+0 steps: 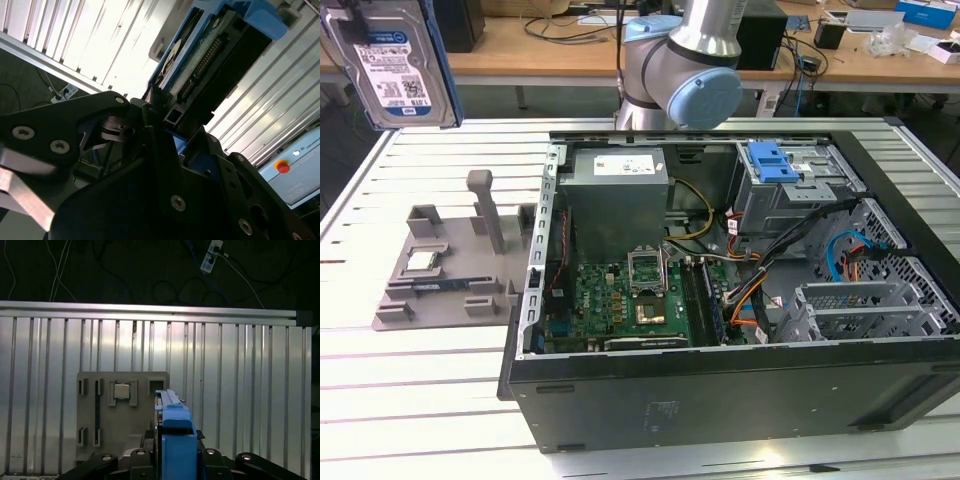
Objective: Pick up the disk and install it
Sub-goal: 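Pick up the disk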
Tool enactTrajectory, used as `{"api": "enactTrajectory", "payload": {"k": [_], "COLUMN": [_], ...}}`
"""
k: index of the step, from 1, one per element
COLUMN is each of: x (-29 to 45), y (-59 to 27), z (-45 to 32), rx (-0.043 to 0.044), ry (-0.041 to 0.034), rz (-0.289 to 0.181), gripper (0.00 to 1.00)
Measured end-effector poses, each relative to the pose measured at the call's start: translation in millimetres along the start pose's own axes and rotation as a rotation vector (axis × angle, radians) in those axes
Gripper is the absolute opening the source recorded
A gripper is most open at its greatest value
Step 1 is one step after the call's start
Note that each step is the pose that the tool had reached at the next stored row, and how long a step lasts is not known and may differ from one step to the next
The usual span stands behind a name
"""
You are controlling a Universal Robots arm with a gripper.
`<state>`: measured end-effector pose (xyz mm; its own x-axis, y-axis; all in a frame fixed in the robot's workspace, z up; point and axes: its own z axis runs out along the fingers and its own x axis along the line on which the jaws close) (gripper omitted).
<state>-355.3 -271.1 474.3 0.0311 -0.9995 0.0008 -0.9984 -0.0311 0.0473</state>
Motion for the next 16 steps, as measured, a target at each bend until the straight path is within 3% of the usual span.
{"api": "enactTrajectory", "payload": {"k": [7,16], "x": [-1.3,-1.5], "y": [1.0,1.8], "z": [-22.8,-39.8], "rx": [0.0,-0.0002], "ry": [0.0,0.0001], "rz": [0.0,0.0], "gripper": [0.37,0.37]}}
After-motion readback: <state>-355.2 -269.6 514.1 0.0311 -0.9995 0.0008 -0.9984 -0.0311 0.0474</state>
